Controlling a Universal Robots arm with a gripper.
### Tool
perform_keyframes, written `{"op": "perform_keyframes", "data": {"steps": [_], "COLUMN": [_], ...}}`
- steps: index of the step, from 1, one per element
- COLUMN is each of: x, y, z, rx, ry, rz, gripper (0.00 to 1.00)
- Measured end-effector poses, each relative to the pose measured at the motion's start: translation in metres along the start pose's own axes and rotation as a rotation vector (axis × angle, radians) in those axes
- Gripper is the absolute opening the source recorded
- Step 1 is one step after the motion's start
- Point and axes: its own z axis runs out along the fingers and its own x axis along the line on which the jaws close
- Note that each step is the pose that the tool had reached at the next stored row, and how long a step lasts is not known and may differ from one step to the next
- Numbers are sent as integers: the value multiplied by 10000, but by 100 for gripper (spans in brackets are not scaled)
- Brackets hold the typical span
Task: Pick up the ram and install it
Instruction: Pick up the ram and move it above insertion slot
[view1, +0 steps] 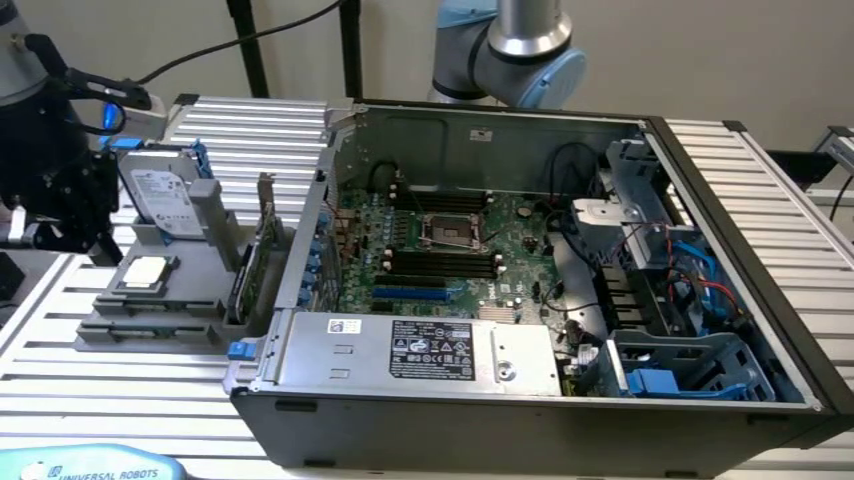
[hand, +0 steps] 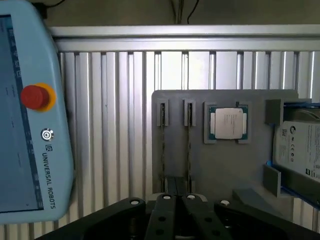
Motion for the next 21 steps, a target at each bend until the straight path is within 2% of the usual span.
{"op": "perform_keyframes", "data": {"steps": [8,11,13,14,21], "x": [-3,-2,0,3,38], "y": [-1,-2,-1,-2,-4], "z": [145,200,236,255,383], "rx": [13,16,16,16,16], "ry": [-1,-2,-1,-1,-1], "rz": [-393,-451,-473,-479,-486], "gripper": [12,30,30,36,36]}}
